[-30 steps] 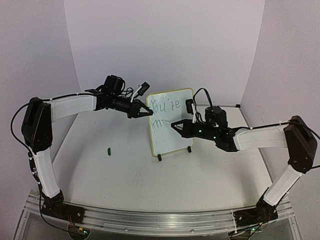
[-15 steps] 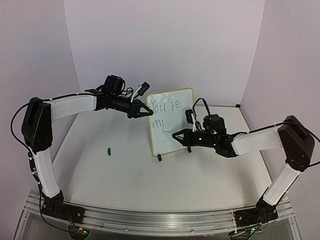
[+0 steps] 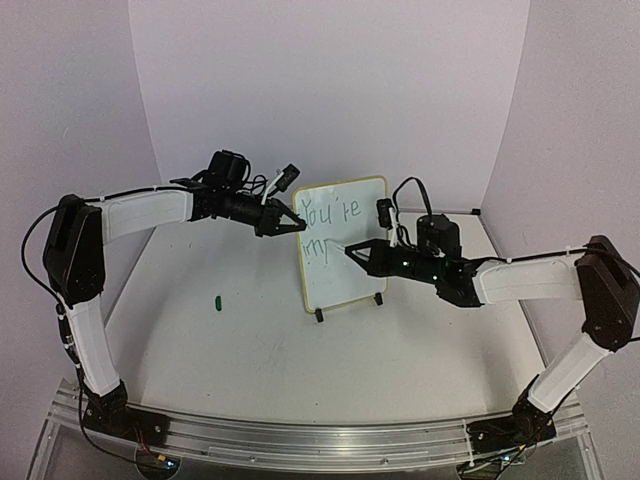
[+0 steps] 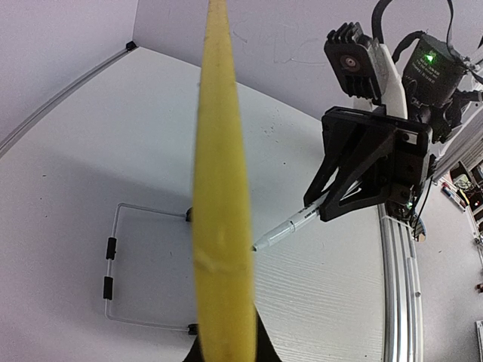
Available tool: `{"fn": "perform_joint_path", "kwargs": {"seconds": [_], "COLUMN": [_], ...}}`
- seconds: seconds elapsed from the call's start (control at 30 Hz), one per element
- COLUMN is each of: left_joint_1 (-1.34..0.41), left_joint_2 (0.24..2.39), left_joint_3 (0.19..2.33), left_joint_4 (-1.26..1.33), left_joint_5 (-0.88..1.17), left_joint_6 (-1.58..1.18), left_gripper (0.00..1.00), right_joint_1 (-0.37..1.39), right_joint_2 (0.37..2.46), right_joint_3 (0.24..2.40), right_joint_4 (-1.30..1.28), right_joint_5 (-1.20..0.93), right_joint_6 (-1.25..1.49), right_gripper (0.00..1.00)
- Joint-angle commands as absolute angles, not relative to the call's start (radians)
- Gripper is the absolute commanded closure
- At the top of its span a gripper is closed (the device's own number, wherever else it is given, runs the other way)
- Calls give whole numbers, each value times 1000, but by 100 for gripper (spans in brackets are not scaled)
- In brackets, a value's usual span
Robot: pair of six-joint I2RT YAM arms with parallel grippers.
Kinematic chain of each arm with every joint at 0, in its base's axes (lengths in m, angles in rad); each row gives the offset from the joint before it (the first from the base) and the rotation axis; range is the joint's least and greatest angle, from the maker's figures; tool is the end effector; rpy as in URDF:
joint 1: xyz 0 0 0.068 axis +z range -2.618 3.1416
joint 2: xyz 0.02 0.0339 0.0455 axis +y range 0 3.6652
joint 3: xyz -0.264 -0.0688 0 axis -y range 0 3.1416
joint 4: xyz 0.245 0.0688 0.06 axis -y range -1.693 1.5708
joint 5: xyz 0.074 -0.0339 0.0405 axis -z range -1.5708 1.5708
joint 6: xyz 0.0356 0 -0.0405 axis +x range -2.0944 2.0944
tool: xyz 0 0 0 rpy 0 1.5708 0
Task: Write a sentence on the whiteboard
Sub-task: Pick up the sentence from the whiteboard.
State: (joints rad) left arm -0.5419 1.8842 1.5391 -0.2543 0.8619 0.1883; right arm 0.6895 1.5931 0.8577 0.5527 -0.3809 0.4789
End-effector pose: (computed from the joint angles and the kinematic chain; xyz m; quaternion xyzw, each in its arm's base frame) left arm 0.3566 -0.2462 0.2834 0.4690 0.6809 -0.4383 0.3526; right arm 0.2640 0.2348 0.2381 -0.1997 0.7379 0.4678 0.4437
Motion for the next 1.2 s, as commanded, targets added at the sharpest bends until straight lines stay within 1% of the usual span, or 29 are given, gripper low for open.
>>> {"fn": "perform_joint_path", "kwargs": {"seconds": [0.0,0.37,0.6,0.73,1.17], "left_joint_1": [-568,-568,-568,-568,-568], "left_joint_2": [1895,1897,1898,1899,1895], "left_joint_3": [1557,1557,1556,1557,1558], "left_joint_4": [-362,-362,-362,-362,-362], "left_joint_5": [872,873,872,874,873], "left_joint_6": [222,222,222,222,222], "left_gripper": [100,100,100,100,100], "right_joint_1": [688,688,688,688,689], "right_joint_2": [1624,1657,1605,1580,1616], "right_joint_3": [924,949,897,872,872], "right_joint_4": [574,565,565,562,539], "right_joint_5": [-355,-328,-231,-211,-275], "right_joint_6": [457,456,464,461,471], "right_gripper": [100,100,100,100,100]}}
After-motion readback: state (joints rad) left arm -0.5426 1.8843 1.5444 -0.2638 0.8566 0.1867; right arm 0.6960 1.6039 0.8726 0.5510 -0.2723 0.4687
